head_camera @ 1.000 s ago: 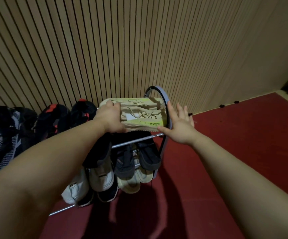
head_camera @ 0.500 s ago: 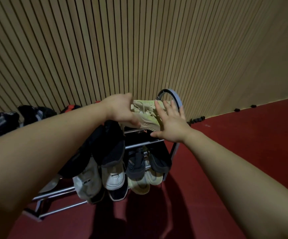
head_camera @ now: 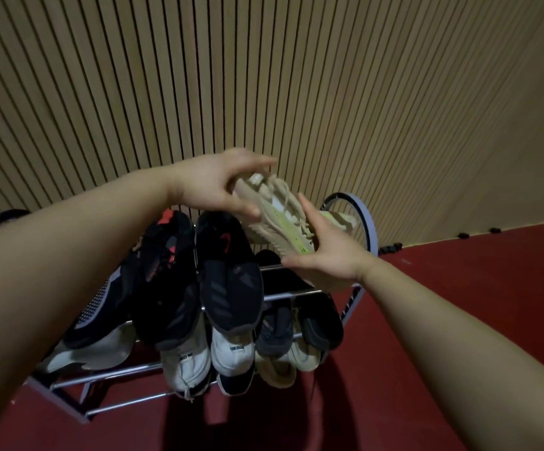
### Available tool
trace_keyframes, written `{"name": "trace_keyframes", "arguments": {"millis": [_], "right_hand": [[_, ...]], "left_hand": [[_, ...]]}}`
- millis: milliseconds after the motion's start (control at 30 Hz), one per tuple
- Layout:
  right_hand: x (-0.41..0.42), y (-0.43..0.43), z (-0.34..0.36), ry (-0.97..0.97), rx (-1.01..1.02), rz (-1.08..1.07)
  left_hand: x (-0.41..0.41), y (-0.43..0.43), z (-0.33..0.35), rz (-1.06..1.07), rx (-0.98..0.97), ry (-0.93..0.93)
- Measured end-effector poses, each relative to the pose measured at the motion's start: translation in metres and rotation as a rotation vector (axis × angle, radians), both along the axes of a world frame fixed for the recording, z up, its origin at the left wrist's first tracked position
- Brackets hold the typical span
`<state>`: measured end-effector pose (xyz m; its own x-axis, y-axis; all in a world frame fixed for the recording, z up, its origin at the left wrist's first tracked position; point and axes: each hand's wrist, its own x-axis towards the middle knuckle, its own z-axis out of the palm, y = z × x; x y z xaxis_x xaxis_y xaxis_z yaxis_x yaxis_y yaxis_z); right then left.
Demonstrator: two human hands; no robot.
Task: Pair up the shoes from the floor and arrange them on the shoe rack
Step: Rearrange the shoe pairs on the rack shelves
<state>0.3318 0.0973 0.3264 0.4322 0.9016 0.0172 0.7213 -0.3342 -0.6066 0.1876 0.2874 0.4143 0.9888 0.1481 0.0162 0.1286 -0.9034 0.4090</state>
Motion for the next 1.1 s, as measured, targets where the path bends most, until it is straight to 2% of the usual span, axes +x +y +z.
{"name": "trace_keyframes", "arguments": {"millis": [33, 100, 133, 200, 233, 300, 467, 667, 767, 900, 1100], "right_hand": [[0.001, 0.004, 0.005, 0.01, 0.045, -0.064], [0.002, 0.011, 0.015, 0.09, 0.132, -0.2], [0.004, 0.015, 0.019, 0.153, 0.177, -0.257], [0.004, 0.022, 0.033, 0.299, 0.239, -0.326], [0.004, 0.026, 0.039, 0.359, 0.255, -0.356], [0.003, 0.036, 0.049, 0.43, 0.275, -0.428], [-0.002, 0.058, 0.068, 0.393, 0.226, -0.527], [-0.012, 0.062, 0.084, 0.498, 0.211, -0.404], [-0.011, 0.06, 0.089, 0.576, 0.281, -0.395], [-0.01, 0.049, 0.096, 0.798, 0.41, -0.351], [-0.021, 0.051, 0.09, 0.866, 0.516, -0.296]], "left_hand": [[-0.001, 0.0, -0.002, 0.084, -0.054, -0.102], [-0.003, -0.004, -0.013, 0.289, -0.344, -0.29], [-0.005, -0.006, -0.021, 0.352, -0.489, -0.296], [-0.01, -0.015, -0.039, 0.33, -0.613, -0.142], [-0.013, -0.022, -0.046, 0.283, -0.625, -0.06], [-0.012, -0.033, -0.053, 0.237, -0.675, -0.019], [0.001, -0.05, -0.042, 0.174, -0.786, -0.141], [0.0, -0.056, -0.02, 0.188, -0.815, -0.319], [-0.003, -0.052, -0.019, 0.246, -0.859, -0.384], [-0.011, -0.042, -0.022, 0.282, -0.845, -0.404], [-0.016, -0.039, -0.023, 0.187, -0.82, -0.442]]}}
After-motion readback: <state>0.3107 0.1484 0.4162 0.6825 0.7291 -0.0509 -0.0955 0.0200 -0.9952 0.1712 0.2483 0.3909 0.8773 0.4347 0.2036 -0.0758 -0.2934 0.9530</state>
